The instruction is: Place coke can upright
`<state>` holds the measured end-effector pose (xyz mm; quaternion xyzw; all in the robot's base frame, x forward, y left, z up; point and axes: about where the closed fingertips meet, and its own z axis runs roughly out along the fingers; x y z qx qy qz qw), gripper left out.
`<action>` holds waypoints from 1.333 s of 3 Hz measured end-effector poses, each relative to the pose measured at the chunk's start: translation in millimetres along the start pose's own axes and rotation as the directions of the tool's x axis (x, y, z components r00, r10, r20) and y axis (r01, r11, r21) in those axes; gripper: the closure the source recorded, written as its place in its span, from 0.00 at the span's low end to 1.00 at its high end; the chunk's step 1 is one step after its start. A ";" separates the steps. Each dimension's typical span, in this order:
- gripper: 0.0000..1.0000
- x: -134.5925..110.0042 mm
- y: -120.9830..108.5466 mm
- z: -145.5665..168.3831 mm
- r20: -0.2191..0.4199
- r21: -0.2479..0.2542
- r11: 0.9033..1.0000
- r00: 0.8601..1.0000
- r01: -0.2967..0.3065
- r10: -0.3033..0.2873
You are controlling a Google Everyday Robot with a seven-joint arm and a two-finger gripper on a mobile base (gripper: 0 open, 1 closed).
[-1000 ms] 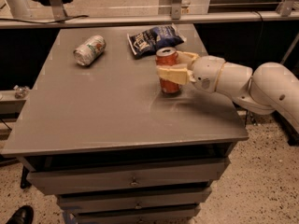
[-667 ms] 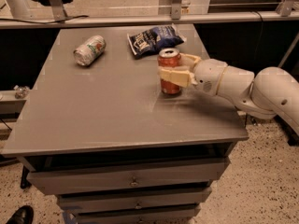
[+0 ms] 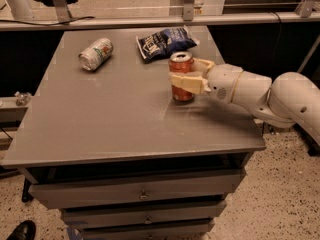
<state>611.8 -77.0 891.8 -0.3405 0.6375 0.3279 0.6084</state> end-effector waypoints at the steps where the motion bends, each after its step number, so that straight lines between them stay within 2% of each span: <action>1: 0.13 0.0 0.0 -0.1 0.000 0.000 1.000 1.000 0.000 0.000; 2: 0.00 4.5 -1.3 -14.6 -0.007 0.008 1.000 1.000 0.003 -0.003; 3: 0.00 4.0 -2.9 -29.6 -0.021 0.011 1.000 1.000 0.015 -0.015; 4: 0.00 -15.7 -13.0 -58.0 -0.054 0.016 0.998 0.997 0.064 -0.064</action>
Offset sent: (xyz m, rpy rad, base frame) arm -0.0170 -0.0380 -0.0102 -0.0176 0.0031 -0.0290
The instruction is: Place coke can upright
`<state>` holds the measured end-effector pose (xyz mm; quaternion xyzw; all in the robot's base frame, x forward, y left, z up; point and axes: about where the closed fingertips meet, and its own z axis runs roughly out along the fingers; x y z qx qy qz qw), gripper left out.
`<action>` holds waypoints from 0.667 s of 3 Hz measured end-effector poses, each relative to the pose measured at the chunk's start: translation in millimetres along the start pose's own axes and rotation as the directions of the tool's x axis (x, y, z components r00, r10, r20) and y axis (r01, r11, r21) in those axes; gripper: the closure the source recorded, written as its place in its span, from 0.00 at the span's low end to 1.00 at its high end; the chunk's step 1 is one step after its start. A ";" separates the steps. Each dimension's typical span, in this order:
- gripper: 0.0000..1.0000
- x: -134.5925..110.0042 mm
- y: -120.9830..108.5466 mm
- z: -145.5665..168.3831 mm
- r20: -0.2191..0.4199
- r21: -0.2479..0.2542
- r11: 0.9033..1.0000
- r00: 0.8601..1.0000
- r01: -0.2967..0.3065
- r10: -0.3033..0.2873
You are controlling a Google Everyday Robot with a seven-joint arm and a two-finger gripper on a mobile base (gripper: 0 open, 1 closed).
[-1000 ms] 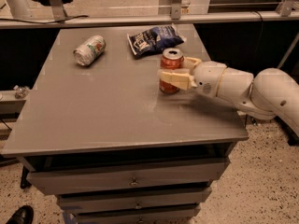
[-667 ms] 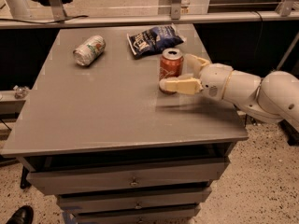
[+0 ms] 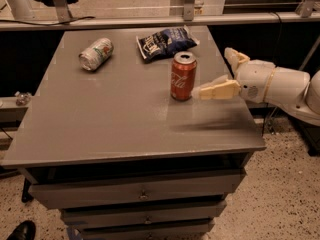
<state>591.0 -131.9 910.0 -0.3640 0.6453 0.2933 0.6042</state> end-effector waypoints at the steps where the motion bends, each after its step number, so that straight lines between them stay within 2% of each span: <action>1: 0.00 -30.2 -15.2 -45.8 -0.046 0.018 0.997 0.996 0.071 -0.070; 2: 0.00 -57.5 -20.9 -90.8 -0.077 0.080 0.987 0.988 0.137 -0.131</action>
Offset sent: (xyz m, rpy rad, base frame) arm -0.0708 -0.1598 0.1111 -0.2117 -0.1439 -0.2309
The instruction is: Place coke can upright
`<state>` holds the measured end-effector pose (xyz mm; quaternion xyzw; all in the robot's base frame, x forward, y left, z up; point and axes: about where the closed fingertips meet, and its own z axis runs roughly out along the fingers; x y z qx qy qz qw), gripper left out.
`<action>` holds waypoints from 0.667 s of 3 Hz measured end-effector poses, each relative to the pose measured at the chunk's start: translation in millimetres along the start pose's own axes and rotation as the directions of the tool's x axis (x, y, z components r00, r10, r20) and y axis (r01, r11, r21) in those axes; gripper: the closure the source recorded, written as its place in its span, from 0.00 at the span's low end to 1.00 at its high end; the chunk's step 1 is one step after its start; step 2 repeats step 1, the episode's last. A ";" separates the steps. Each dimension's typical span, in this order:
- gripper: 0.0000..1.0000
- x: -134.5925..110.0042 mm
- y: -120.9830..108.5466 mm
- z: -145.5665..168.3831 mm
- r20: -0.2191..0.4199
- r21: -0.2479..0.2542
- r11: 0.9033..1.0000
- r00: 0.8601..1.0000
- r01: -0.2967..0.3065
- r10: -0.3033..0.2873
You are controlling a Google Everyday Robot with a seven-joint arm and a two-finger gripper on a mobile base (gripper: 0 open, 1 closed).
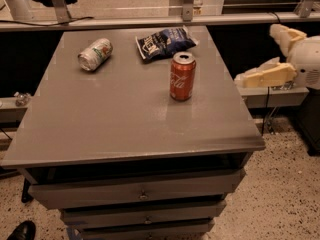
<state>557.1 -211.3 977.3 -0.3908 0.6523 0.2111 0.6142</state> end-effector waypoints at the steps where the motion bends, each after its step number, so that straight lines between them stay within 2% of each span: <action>1: 0.00 -1.1 -2.5 -9.5 -0.004 0.017 1.000 1.000 0.003 -0.003; 2: 0.00 -1.1 -2.5 -9.5 -0.004 0.017 1.000 1.000 0.003 -0.003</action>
Offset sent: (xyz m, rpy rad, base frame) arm 0.0000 0.0000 0.0000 0.0000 0.0000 0.0000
